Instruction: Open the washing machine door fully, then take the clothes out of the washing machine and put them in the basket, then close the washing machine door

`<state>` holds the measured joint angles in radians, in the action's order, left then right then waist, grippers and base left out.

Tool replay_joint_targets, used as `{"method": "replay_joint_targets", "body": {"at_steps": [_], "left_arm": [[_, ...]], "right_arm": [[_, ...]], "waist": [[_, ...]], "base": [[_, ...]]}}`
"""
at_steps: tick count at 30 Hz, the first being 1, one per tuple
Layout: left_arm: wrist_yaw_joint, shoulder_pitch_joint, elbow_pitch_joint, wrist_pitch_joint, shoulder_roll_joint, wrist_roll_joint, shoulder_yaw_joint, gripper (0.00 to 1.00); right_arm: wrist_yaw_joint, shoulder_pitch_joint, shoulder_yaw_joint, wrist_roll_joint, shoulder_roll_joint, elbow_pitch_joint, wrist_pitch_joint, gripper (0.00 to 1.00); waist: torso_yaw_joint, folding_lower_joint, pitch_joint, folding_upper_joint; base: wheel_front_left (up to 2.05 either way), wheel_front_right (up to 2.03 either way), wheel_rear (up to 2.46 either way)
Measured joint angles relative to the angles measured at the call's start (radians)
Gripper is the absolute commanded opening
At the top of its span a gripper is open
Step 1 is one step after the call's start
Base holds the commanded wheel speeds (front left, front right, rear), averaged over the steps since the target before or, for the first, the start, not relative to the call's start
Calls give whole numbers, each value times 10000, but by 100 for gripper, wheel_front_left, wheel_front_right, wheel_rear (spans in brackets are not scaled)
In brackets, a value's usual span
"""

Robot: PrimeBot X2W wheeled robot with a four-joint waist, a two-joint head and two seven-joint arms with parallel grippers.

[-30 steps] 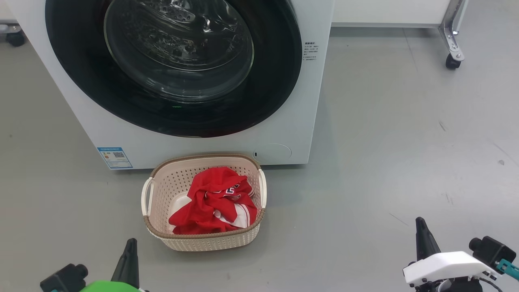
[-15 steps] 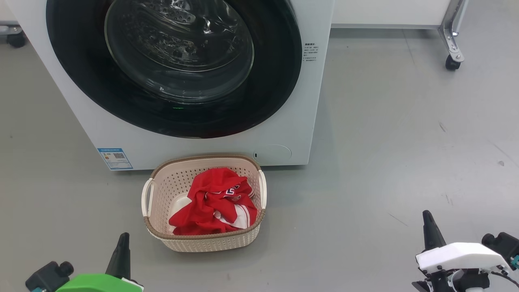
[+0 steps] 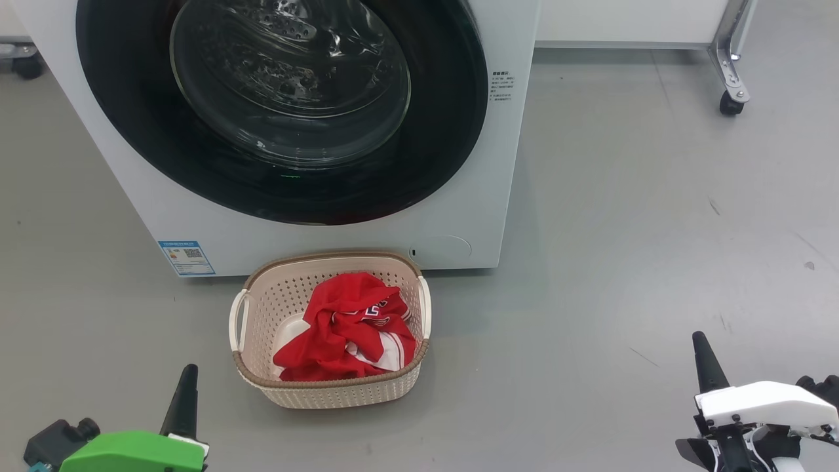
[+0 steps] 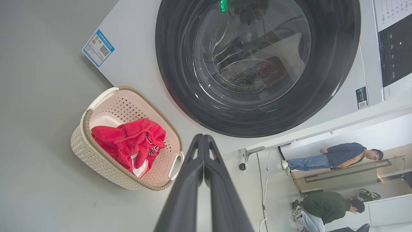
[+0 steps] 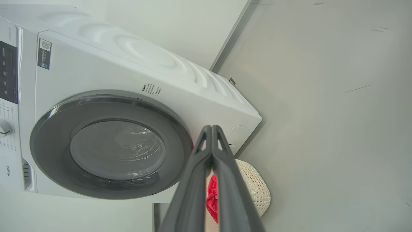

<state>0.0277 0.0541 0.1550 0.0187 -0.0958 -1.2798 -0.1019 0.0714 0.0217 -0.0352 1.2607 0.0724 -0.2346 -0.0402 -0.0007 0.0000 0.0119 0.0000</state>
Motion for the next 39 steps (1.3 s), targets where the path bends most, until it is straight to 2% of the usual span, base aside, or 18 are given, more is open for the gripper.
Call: {"method": "replay_joint_targets", "body": {"at_steps": [29, 39], "left_arm": [[757, -786, 769, -401, -65, -3850, 709, 0], [836, -860, 909, -443, -69, -4008, 746, 0]], "right_arm": [[410, -637, 846, 3820, 100, -263, 830, 0], [418, -741, 905, 4036, 142, -313, 849, 0]], "waist": [[4, 0, -78, 0], [4, 0, -83, 0]], "base": [[0, 0, 0], [0, 0, 0]]}}
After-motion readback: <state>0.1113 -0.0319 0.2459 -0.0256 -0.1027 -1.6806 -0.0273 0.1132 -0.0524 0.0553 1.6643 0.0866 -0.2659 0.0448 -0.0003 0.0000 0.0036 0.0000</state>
